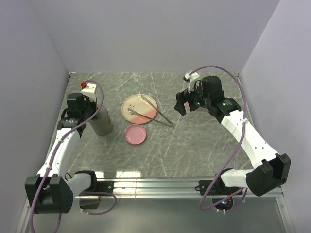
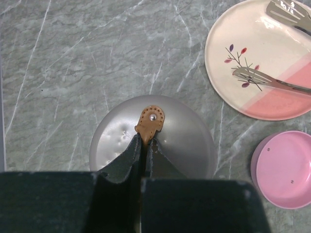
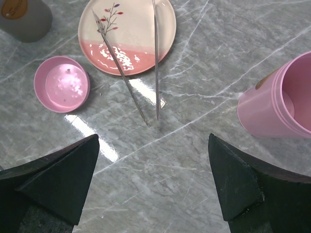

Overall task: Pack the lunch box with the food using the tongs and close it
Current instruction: Close the box lid on the packing box.

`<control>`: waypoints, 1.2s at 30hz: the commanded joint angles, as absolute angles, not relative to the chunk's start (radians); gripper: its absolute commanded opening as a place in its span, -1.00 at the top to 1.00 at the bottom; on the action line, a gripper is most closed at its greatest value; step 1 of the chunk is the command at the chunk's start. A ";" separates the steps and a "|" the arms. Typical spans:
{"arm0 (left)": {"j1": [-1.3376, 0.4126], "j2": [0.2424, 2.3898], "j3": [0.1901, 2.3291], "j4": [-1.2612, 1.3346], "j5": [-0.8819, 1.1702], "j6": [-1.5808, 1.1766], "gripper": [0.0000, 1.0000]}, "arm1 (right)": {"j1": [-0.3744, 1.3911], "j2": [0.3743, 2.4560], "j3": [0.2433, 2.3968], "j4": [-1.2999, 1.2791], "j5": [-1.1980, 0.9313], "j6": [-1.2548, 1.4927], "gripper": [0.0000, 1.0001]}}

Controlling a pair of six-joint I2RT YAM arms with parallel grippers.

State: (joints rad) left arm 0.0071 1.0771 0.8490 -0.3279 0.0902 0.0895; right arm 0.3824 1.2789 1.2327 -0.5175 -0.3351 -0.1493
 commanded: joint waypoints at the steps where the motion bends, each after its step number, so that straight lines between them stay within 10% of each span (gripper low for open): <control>1: 0.006 1.080 0.825 -0.454 0.124 0.084 0.96 | 0.377 1.272 1.269 -0.495 -0.347 -0.143 -0.99; 19: 0.006 1.129 1.115 -0.538 0.170 0.094 -0.32 | 0.377 1.270 1.282 -0.512 -0.364 -0.137 -0.99; 36: 0.006 1.091 1.192 -1.081 0.686 1.032 -0.42 | 0.276 1.356 1.373 -0.680 -0.598 -0.193 -0.99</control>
